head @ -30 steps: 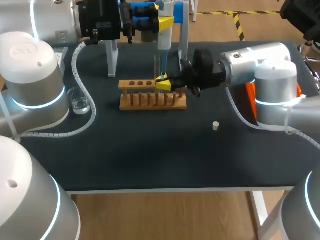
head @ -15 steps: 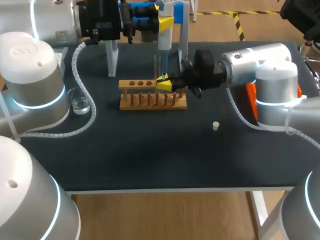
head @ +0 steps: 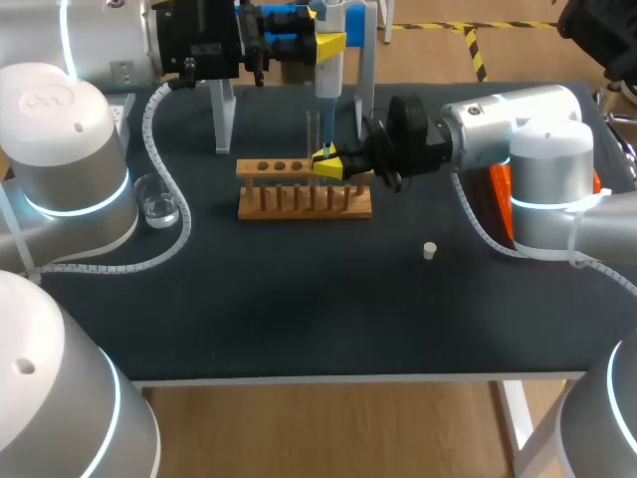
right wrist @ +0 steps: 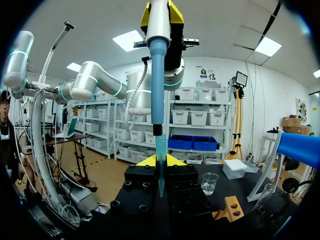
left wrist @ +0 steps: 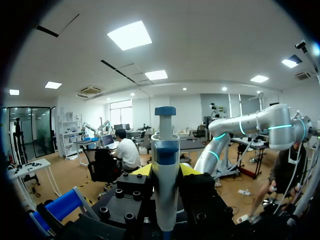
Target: Invert the test tube, pick up the pipette, mount the tip to pipette, aspirate from beaker and dispense into the tube, eject the tip, return the pipette, and cap with the stopper.
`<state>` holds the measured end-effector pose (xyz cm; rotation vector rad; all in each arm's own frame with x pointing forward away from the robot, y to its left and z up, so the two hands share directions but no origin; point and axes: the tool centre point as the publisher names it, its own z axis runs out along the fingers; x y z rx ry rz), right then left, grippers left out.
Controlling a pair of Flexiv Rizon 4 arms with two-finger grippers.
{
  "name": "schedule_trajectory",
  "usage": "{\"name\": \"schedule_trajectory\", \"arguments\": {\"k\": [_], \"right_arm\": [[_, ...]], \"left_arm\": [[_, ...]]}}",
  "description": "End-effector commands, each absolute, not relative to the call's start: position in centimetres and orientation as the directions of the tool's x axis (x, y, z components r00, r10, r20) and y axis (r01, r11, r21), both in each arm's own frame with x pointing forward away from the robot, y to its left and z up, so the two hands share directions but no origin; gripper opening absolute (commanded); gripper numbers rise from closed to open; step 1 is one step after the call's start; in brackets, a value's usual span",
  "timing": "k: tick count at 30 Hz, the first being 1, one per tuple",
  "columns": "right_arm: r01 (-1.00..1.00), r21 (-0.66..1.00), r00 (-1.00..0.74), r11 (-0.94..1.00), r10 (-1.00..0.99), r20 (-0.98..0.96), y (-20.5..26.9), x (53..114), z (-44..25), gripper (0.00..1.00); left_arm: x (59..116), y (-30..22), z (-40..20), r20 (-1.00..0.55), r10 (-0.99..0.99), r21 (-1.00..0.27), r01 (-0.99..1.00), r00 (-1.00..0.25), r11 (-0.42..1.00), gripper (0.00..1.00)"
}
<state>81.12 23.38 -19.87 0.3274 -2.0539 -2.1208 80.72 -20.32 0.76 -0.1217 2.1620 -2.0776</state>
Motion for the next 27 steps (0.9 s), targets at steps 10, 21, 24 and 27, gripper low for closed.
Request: {"name": "schedule_trajectory", "arguments": {"k": [10, 21, 24, 27], "right_arm": [[-0.029, 0.999, -0.963, -0.030, -0.267, -0.036, 23.19, 81.17, -19.79, 0.00], [-0.027, 0.999, -0.963, -0.030, -0.267, -0.034, 23.15, 81.23, -19.93, 0.00], [-0.028, 0.999, -0.963, -0.030, -0.267, -0.035, 23.15, 81.27, -19.90, 0.00], [-0.029, 0.999, -0.964, -0.032, -0.265, -0.036, 23.09, 81.33, -19.84, 0.00]], "left_arm": [[80.63, -20.20, 0.53, -0.045, -0.155, -0.998, 0.038, -0.987, 0.043, 0.00], [80.63, -20.20, 0.53, -0.045, -0.155, -0.998, 0.038, -0.987, 0.043, 0.00], [80.63, -20.20, 0.53, -0.045, -0.155, -0.998, 0.038, -0.987, 0.043, 0.00], [80.63, -20.20, 0.53, -0.045, -0.155, -0.998, 0.038, -0.987, 0.043, 0.00]]}}
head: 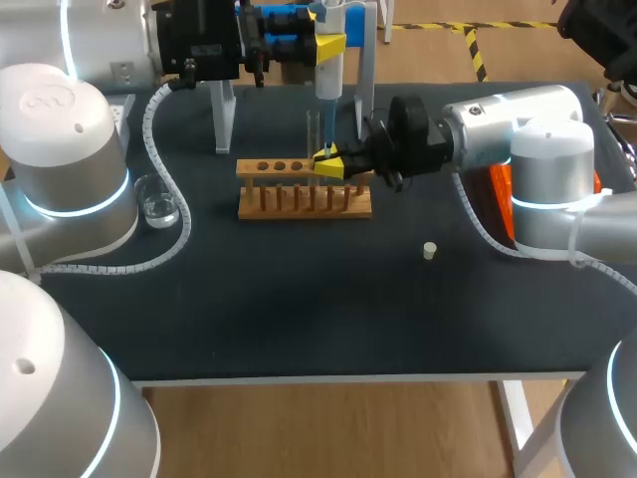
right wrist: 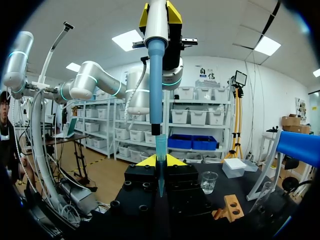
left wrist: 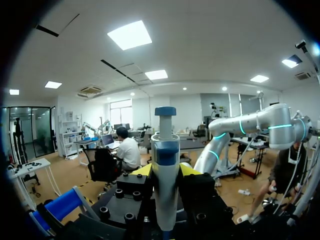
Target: Invert the test tube, pick up the pipette, mount the tip to pipette, aspirate from beaker and dispense into the tube, eject the tip, return the pipette, and cap with the stopper.
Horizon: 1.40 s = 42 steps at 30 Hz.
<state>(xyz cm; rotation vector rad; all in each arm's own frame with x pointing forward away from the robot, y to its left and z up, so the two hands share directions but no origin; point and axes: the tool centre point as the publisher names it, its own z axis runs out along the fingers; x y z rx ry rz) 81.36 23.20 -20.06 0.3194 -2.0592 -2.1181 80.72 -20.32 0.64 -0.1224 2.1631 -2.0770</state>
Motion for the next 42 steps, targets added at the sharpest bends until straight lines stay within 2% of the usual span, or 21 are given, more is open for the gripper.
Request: {"name": "schedule_trajectory", "arguments": {"k": [1, 42], "right_arm": [[-0.029, 0.999, -0.964, -0.032, -0.264, -0.036, 23.1, 81.3, -19.8, 0.00], [-0.044, 0.998, -0.956, -0.051, -0.287, -0.057, 23.1, 80.0, -18.9, 0.00]], "left_arm": [[80.6, -20.2, 0.5, -0.045, -0.155, -0.998, 0.038, -0.987, 0.043, 0.00], [80.6, -20.2, 0.5, -0.045, -0.155, -0.998, 0.038, -0.987, 0.043, 0.00]]}}
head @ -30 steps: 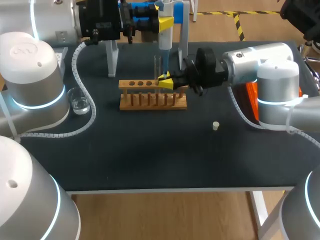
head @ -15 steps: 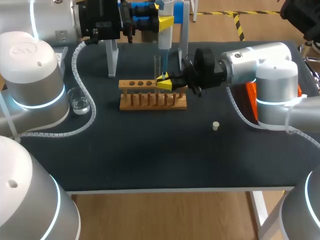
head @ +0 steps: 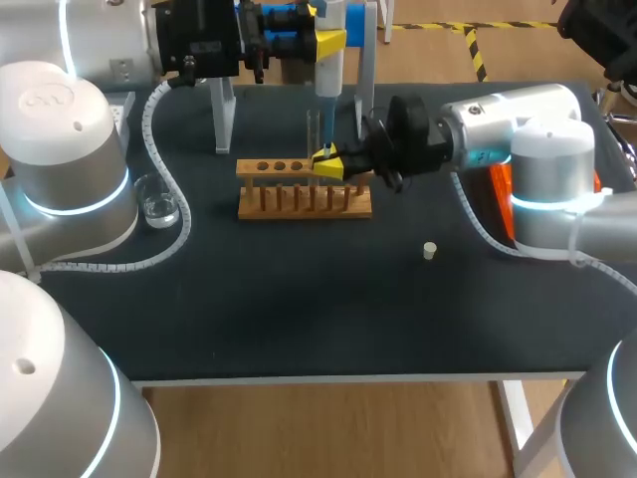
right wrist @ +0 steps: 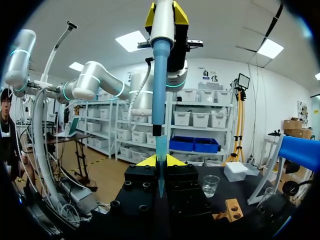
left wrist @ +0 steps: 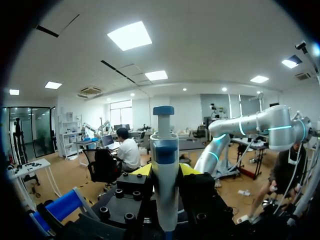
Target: Invert the test tube, pick up the pipette, mount the tip to pipette, aspirate from beaker and dispense into the tube, eject the tip, return the pipette, and cap with the stopper.
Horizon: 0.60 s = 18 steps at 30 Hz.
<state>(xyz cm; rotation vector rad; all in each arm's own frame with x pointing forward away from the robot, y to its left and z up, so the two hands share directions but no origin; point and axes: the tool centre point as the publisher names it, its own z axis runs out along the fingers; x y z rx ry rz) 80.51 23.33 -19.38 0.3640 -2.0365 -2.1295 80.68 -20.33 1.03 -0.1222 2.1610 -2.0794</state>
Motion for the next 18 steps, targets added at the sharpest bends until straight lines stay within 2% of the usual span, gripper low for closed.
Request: {"name": "schedule_trajectory", "arguments": {"k": [1, 18], "right_arm": [[-0.042, 0.998, -0.956, -0.051, -0.288, -0.055, 23.08, 79.95, -19.03, 0.00], [-0.040, 0.998, -0.957, -0.053, -0.285, -0.053, 23.15, 80.15, -18.76, 0.00]], "left_arm": [[80.63, -20.20, 0.53, -0.045, -0.155, -0.998, 0.038, -0.987, 0.043, 0.00], [80.63, -20.20, 0.53, -0.045, -0.155, -0.998, 0.038, -0.987, 0.043, 0.00]]}}
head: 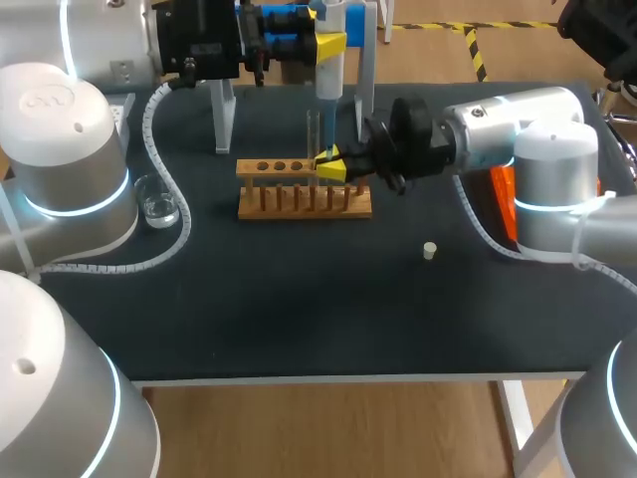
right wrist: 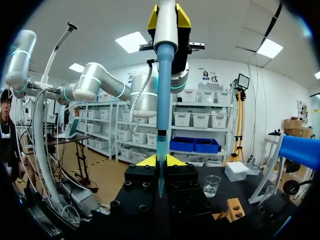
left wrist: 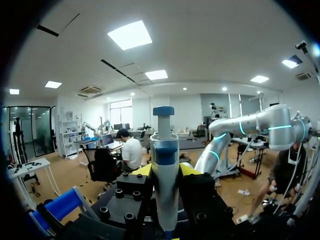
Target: Invert the test tube, pick up the pipette, mount the tip to pipette, aspirate from beaker and dispense into the tube, eject the tip, return the pipette, and cap with the stopper.
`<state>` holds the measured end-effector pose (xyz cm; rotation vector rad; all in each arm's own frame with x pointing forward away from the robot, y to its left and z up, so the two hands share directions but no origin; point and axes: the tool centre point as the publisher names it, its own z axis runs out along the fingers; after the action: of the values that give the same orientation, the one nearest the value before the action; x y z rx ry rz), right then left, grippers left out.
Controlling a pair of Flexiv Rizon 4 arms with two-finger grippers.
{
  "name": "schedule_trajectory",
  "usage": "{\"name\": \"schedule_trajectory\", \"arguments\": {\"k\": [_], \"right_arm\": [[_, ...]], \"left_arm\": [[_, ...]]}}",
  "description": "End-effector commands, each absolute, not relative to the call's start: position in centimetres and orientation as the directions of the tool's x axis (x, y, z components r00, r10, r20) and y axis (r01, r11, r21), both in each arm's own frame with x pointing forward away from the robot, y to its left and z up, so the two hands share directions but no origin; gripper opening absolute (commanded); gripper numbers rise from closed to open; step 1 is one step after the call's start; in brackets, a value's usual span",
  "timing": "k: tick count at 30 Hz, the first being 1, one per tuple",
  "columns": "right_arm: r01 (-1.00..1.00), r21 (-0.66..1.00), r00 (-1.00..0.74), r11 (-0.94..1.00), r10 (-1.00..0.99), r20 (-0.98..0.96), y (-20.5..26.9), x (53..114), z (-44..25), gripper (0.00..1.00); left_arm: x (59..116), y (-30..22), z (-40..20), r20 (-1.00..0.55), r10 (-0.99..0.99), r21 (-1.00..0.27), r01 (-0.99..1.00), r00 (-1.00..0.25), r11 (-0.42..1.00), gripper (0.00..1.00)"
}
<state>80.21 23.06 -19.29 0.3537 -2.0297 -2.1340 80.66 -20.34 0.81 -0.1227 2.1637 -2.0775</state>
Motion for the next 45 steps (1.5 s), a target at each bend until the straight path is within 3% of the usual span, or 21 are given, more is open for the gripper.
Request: {"name": "schedule_trajectory", "arguments": {"k": [1, 29, 30, 31, 32, 45], "right_arm": [[-0.040, 0.998, -0.957, -0.054, -0.285, -0.054, 23.2, 80.2, -18.7, 0.00], [-0.075, 0.995, -0.952, -0.071, -0.292, -0.092, 23.4, 80.8, -16.1, 0.00], [-0.072, 0.995, -0.953, -0.068, -0.290, -0.089, 23.3, 80.8, -16.2, 0.25], [-0.070, 0.996, -0.954, -0.064, -0.288, -0.085, 23.3, 80.8, -16.4, 0.67], [-0.069, 0.996, -0.954, -0.061, -0.288, -0.084, 23.3, 80.7, -16.6, 1.00], [-0.046, 0.998, -0.960, -0.032, -0.275, -0.053, 21.6, 80.4, -18.7, 1.00]], "left_arm": [[80.6, -20.2, 0.5, -0.045, -0.155, -0.998, 0.038, -0.987, 0.043, 0.00], [80.6, -20.2, 0.5, -0.045, -0.155, -0.998, 0.038, -0.987, 0.043, 0.00], [80.6, -20.2, 0.5, -0.045, -0.155, -0.998, 0.038, -0.987, 0.043, 0.00], [80.6, -20.2, 0.5, -0.045, -0.155, -0.998, 0.038, -0.987, 0.043, 0.00], [80.6, -20.2, 0.5, -0.045, -0.155, -0.998, 0.038, -0.987, 0.043, 0.00], [80.6, -20.2, 0.5, -0.045, -0.155, -0.998, 0.038, -0.987, 0.043, 0.00]]}}
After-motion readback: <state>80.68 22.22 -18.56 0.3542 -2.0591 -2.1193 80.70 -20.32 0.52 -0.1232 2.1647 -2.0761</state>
